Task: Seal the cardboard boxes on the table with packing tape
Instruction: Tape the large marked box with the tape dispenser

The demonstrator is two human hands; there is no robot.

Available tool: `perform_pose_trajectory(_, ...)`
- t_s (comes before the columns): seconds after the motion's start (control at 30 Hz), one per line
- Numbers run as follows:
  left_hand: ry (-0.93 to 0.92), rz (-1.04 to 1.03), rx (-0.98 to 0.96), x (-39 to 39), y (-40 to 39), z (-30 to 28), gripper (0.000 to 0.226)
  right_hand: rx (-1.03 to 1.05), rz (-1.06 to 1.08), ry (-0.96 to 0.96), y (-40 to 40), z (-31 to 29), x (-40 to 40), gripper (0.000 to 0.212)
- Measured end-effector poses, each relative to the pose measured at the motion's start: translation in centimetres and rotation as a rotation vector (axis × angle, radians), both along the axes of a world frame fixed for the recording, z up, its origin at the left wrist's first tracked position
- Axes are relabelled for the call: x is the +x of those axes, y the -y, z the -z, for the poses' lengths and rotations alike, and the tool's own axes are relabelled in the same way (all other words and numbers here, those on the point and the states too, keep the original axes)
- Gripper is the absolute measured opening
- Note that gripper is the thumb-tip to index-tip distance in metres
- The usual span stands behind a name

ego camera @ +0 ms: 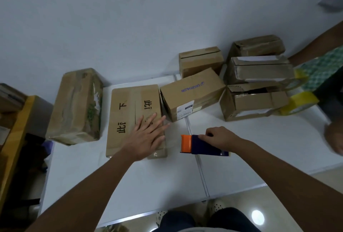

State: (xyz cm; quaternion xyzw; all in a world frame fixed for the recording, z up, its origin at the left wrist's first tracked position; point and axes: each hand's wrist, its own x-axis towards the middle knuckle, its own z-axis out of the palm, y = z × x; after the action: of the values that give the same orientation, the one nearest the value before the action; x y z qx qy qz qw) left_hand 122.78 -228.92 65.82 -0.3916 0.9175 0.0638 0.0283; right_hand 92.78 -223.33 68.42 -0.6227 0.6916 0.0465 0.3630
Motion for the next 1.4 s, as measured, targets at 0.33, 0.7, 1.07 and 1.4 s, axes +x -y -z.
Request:
perform_pose_trajectory(0.33,-0.008,-0.02,-0.009,-0.2,0.0,0.5,0.054,-0.217,-0.115,-0.188,-0.2,1.3,4.0,0.044)
perform_pose_trajectory(0.7,0.004,-0.098,-0.023,-0.4,-0.8,0.6,0.056,-0.088,-0.007,-0.391,1.4,1.9,3.1,0.034)
perform_pose_trajectory(1.07,-0.077,-0.123,0.116,-0.4,-0.2,-0.1,0.061,-0.089,0.26,-0.176,0.6,4.9,4.5,0.033)
perform_pose_trajectory(1.4,-0.267,-0.156,0.311,3.0,-0.3,-2.9,0.056,0.077,0.77,0.988,0.2,3.0,10.2,0.055)
